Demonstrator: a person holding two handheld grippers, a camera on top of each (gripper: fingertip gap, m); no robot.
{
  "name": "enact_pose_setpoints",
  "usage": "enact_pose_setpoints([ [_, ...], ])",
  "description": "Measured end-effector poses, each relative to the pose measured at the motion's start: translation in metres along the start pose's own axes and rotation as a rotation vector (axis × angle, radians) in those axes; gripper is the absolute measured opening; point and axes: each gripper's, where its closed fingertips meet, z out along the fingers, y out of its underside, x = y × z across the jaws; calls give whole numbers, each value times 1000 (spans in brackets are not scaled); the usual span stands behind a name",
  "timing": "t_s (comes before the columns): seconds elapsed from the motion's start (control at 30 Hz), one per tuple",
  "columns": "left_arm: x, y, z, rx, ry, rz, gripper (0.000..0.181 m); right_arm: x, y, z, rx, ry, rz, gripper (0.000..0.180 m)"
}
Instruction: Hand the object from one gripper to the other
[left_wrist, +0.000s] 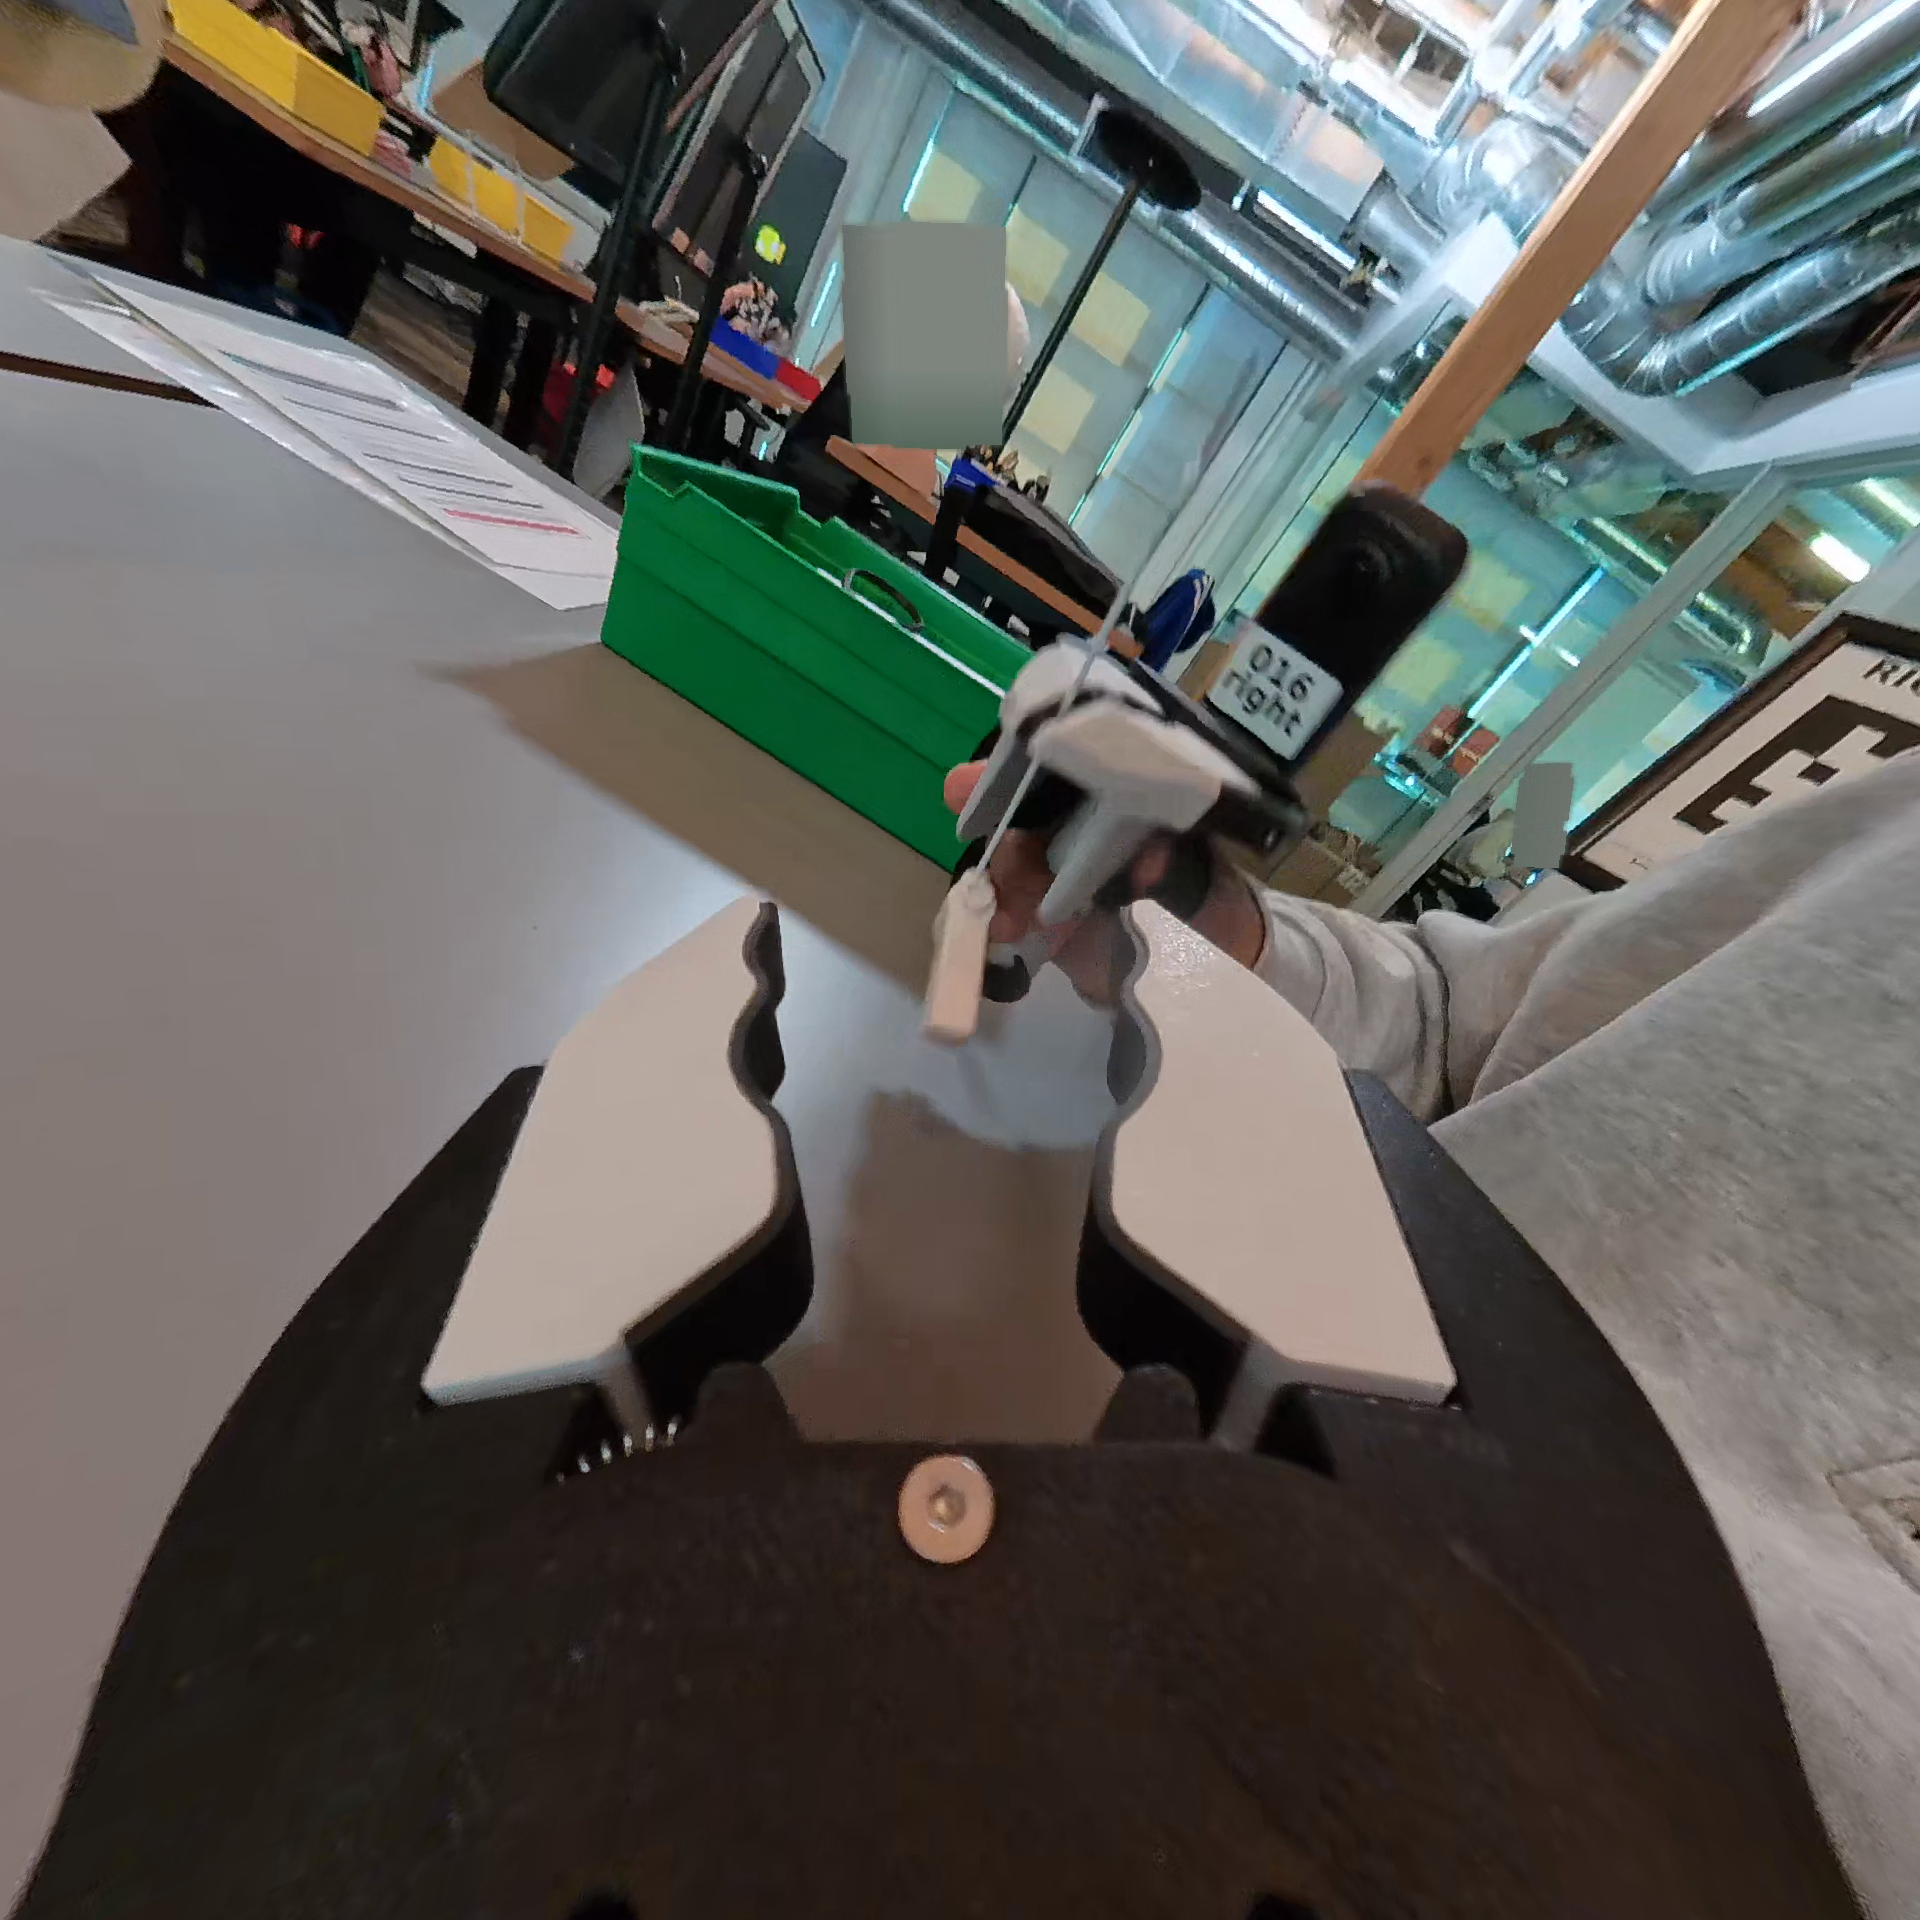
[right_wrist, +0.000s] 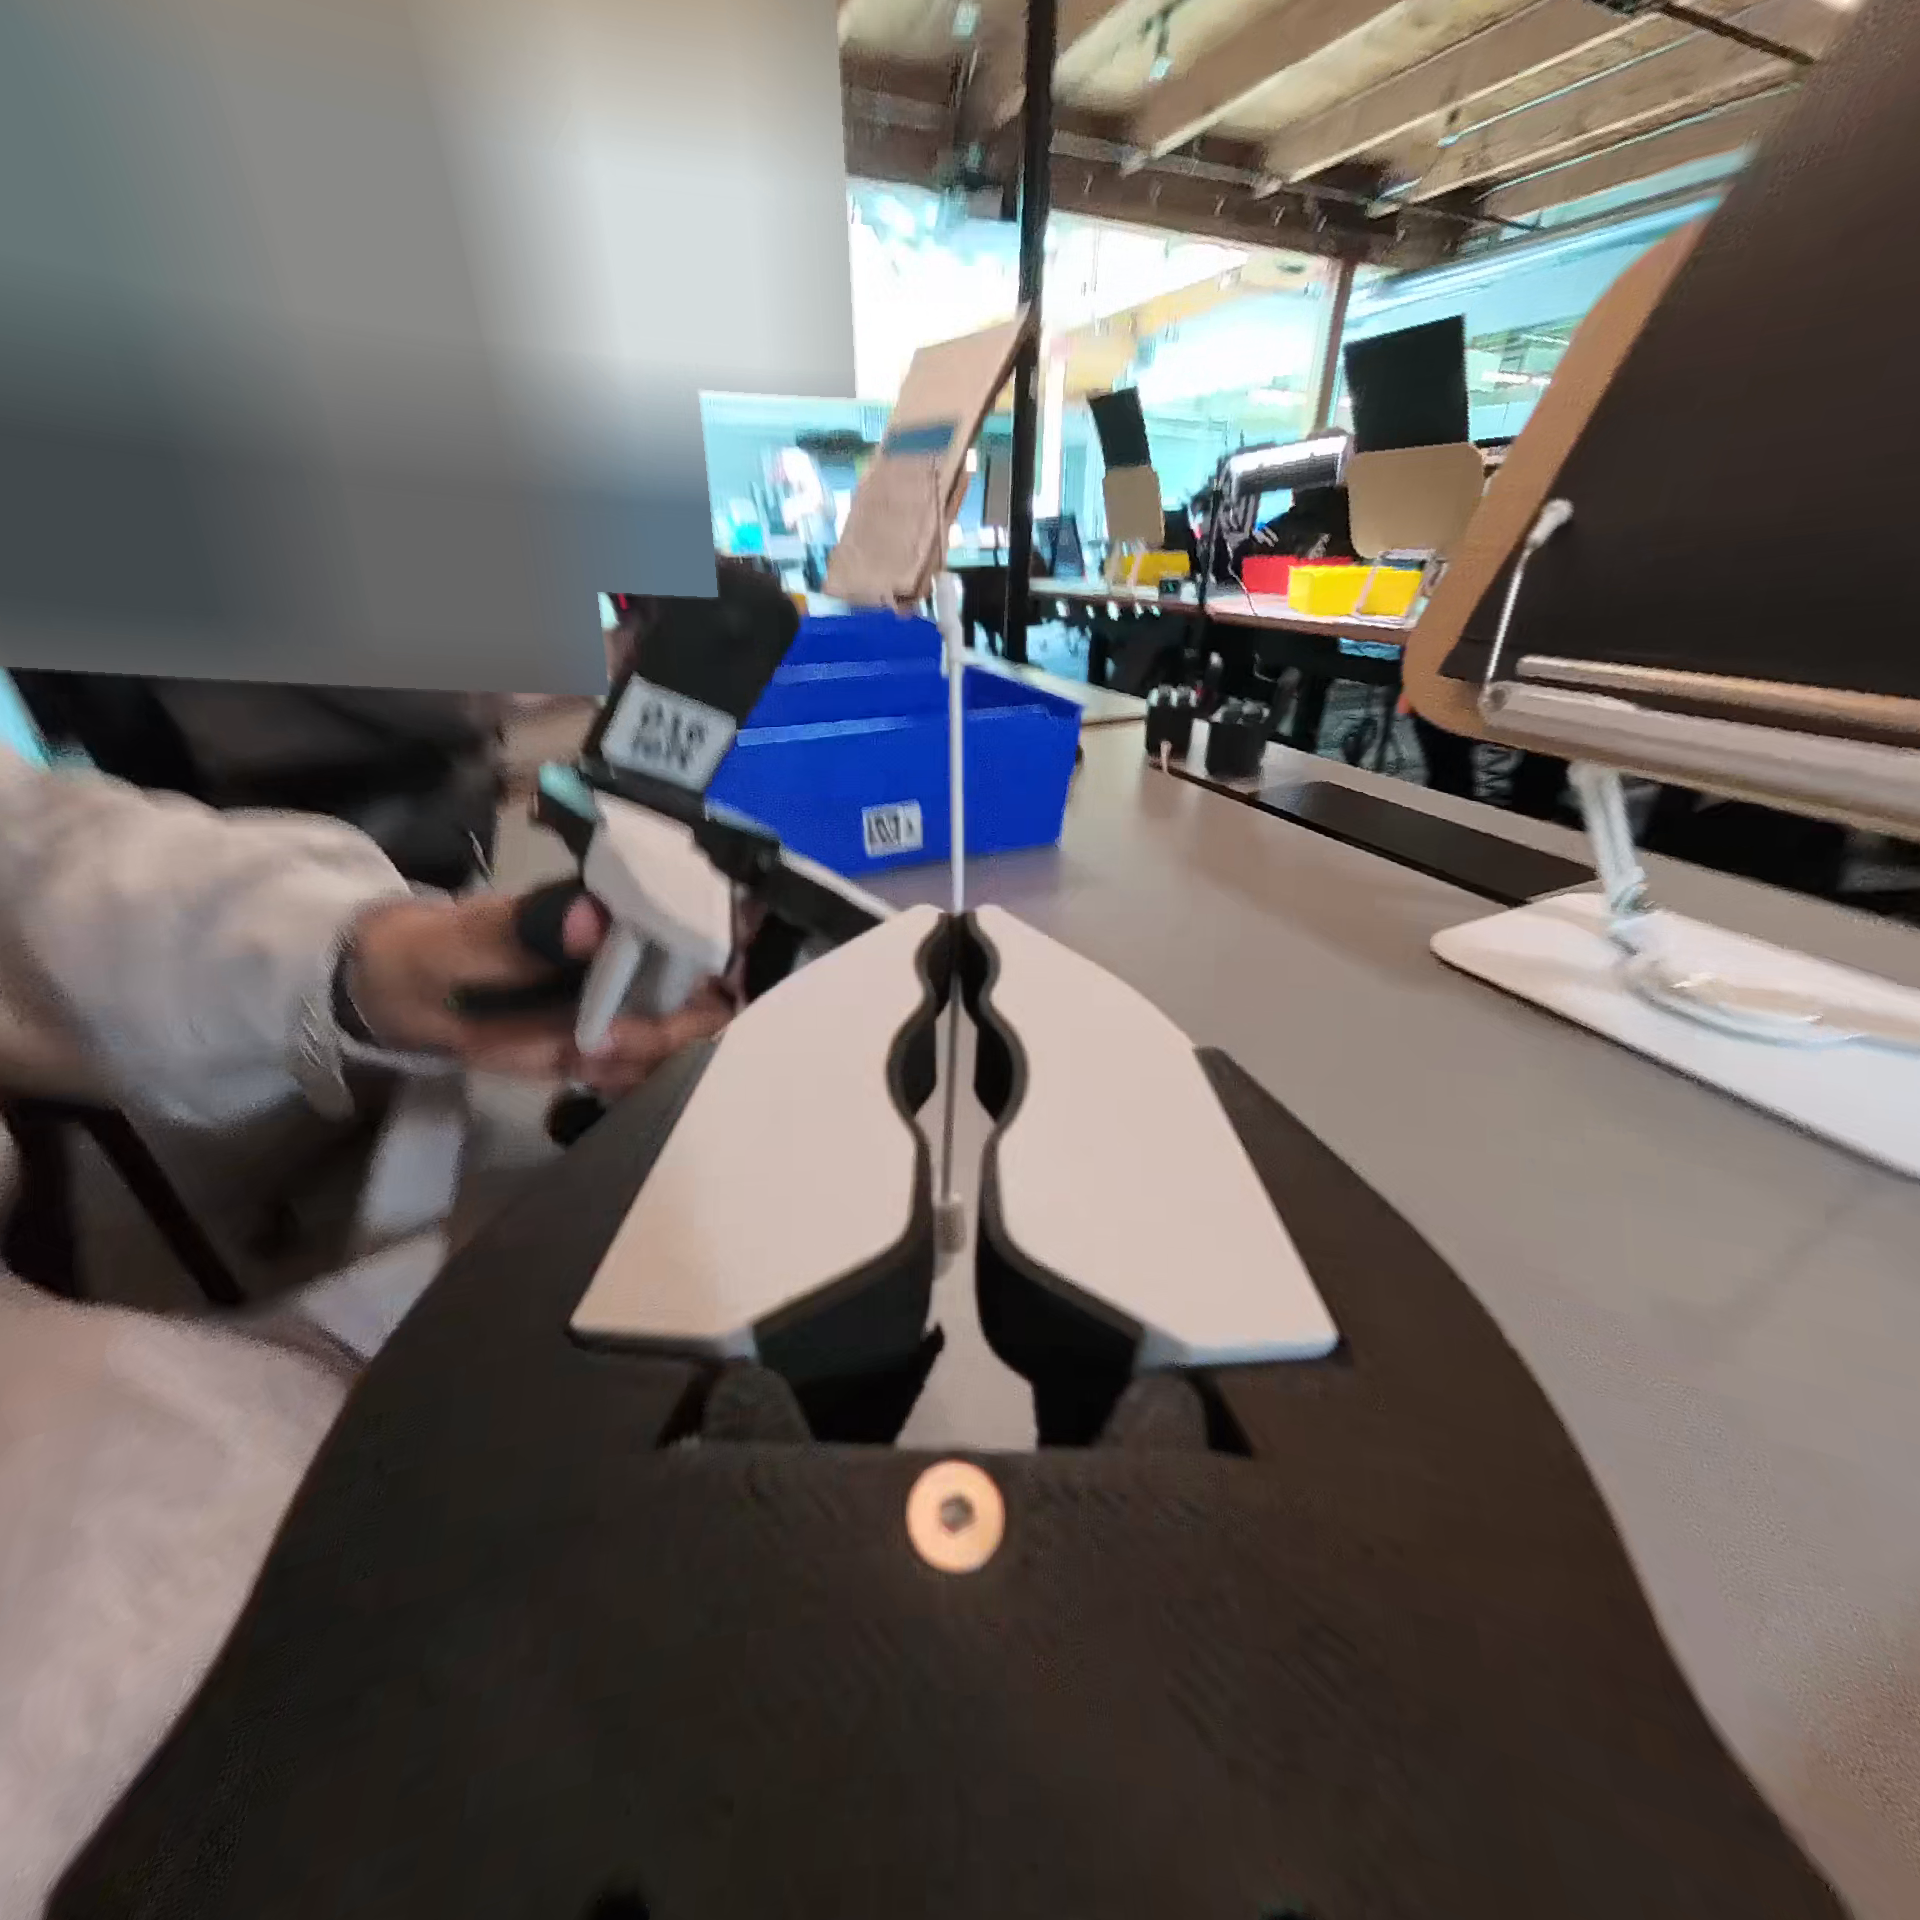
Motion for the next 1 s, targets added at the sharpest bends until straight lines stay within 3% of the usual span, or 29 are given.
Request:
enact_pose_setpoints([
  [0.1, 1, 12, 5, -60, 0, 29, 58, 11, -9, -8, 93, 3, 170, 1],
  [0.33, 13, 37, 21, -153, 21, 86, 46, 9, -11, -3, 135, 103, 273, 1],
  [0.53, 11, 34, 20, -137, 1, 107, 39, -6, -14, 4, 184, 25, 385, 1],
  [1.0, 13, 36, 23, -116, 38, 16, 73, -23, -24, 5, 241, -106, 424, 1],
])
